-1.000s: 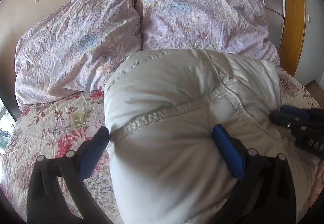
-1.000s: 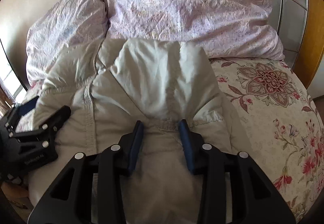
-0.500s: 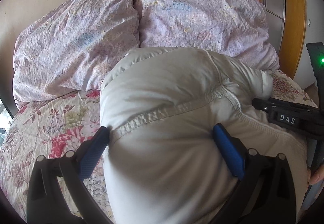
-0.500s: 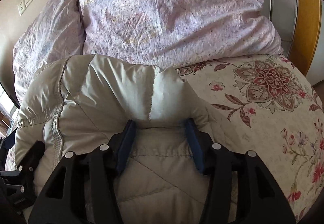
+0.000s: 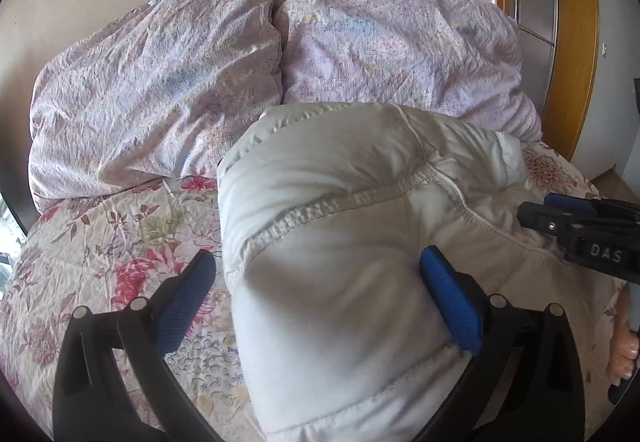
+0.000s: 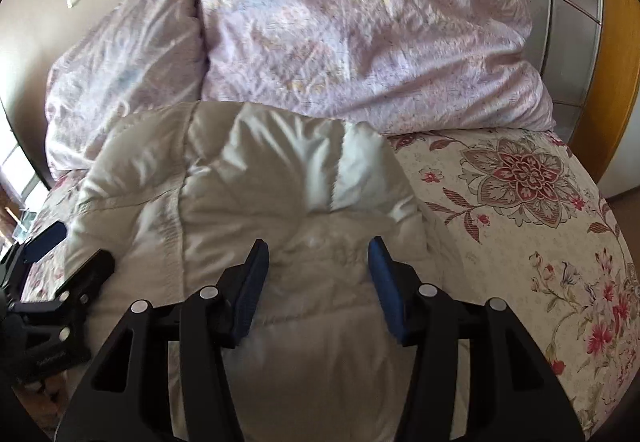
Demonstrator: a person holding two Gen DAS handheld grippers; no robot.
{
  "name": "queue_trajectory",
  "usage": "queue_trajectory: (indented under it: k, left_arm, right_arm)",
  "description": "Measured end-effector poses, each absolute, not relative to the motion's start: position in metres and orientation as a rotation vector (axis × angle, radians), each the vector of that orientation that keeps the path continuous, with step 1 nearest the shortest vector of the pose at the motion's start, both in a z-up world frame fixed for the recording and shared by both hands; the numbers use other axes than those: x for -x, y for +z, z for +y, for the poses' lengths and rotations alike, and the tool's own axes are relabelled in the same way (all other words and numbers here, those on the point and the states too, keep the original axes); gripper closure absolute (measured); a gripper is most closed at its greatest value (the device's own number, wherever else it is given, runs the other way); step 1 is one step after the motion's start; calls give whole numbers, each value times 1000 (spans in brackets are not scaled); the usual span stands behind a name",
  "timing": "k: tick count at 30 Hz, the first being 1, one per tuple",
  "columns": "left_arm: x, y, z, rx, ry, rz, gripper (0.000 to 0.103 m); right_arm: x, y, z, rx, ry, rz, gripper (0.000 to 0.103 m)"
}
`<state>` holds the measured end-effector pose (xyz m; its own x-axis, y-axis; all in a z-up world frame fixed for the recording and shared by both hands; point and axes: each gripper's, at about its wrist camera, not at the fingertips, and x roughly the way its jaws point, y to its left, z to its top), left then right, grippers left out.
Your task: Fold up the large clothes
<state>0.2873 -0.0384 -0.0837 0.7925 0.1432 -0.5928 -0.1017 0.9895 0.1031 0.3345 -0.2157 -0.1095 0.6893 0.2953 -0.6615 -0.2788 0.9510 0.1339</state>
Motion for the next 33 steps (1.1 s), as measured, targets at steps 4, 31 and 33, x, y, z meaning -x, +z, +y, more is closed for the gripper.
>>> queue_trajectory:
  k: [4,31,33]
  left_arm:
    - [-293,-96,-49,-88,161,632,2]
    - [-304,-112,66,620,-325,935,2]
    - [-309,-118,64,650,-351,953,2]
  right_arm:
    - [-335,-133,-205,48,267,723,48]
    - [-384,-169,-316,-670,669,1229,1]
    - [-388,-172,-310,-672,708,1257,1]
